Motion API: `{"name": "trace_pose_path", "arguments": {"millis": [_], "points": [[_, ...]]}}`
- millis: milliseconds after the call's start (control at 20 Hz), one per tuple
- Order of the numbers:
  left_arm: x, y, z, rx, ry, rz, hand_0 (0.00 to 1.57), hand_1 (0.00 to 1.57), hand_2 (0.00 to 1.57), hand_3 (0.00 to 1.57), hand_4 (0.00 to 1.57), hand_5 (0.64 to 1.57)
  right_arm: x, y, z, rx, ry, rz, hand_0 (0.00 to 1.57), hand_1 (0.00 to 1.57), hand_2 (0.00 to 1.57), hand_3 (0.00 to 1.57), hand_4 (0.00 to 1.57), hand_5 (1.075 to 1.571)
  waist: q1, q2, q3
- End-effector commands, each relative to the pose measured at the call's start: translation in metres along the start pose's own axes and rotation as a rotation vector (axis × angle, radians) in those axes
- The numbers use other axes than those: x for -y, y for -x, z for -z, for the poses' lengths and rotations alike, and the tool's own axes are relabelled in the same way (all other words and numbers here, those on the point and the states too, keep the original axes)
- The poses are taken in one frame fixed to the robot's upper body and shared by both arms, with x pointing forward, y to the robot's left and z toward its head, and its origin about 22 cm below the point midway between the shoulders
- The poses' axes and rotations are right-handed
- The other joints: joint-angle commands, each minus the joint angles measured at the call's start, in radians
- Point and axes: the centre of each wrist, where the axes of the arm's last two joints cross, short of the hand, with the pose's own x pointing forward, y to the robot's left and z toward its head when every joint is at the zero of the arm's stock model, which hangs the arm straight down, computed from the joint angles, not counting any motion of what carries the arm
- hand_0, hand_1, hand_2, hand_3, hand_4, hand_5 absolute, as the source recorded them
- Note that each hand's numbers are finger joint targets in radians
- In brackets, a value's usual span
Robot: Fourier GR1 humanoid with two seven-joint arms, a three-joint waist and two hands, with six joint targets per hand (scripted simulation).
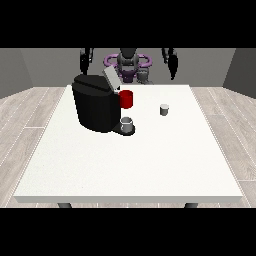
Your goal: Insert the coffee pod into the coffee machine and close the lid
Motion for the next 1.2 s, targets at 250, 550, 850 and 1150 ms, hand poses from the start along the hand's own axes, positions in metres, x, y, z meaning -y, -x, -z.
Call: {"name": "trace_pose_path", "arguments": {"millis": [250,550,850,1150], "points": [[-0.014,-0.016,0.003,0.146,0.107,0.058,0.0,0.0,0.0,0.0,0.0,1.571,0.018,0.004,0.005,-0.05,0.039,0.035,0.0,0.0,0.0,0.0,0.13,1.571,-0.006,-0.017,0.0213],[-0.074,-0.021,0.037,0.07,0.022,0.227,0.0,0.0,0.0,0.0,0.0,1.571,-0.016,-0.022,0.011,0.146,0.138,0.113,0.0,0.0,0.0,0.0,0.14,1.571,-0.119,0.053,0.0209],[-0.107,-0.017,0.062,0.03,-0.006,0.239,0.0,0.0,0.0,0.0,0.0,1.571,-0.002,-0.035,0.019,0.22,0.086,0.097,0.0,0.0,0.0,0.0,0.18,1.571,-0.173,0.14,0.0207],[-0.104,-0.008,0.085,-0.05,-0.036,0.278,0.0,0.0,0.0,0.0,0.0,1.571,-0.029,-0.026,0.014,0.224,0.075,0.108,0.0,0.0,0.0,0.0,0.19,1.571,-0.195,0.164,0.0208]]}}
